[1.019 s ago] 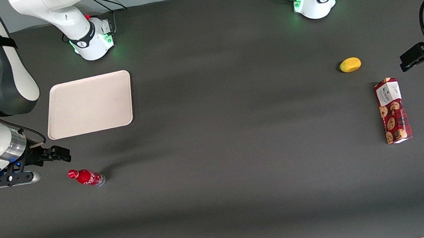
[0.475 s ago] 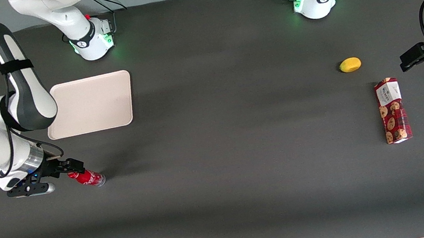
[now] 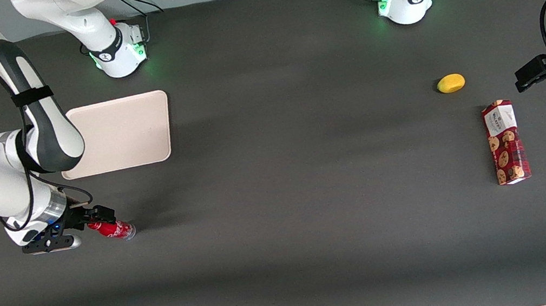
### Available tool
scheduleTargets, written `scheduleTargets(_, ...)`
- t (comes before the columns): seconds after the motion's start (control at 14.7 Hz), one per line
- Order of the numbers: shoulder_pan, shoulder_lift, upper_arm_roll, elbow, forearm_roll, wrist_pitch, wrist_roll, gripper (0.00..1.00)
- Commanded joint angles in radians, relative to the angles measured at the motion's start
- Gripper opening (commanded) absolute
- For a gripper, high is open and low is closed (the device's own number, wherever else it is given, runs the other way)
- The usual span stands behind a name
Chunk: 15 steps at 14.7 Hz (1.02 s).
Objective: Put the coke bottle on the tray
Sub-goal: 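Lower the right gripper over the bottle cap and close on it, then lift the bottle and carry it with the right gripper onto the tray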
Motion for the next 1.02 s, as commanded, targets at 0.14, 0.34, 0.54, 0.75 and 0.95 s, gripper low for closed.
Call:
scheduleTargets(0.14,-0.003,-0.002,-0.002,-0.027,0.030,0.027,-0.039,1.00)
scheduleTargets(0.34,-0.003,-0.002,-0.002,-0.024,0.030,0.026,-0.069,0.77)
scheduleTargets(0.54,-0.007,-0.002,-0.003,-0.021,0.030,0.026,-0.137,0.48)
scheduleTargets(0.75,-0.007,-0.003,-0.003,-0.018,0.030,0.021,-0.137,0.00)
scheduleTargets(0.95,-0.006,-0.005,-0.002,-0.018,0.030,0.016,-0.139,0.00)
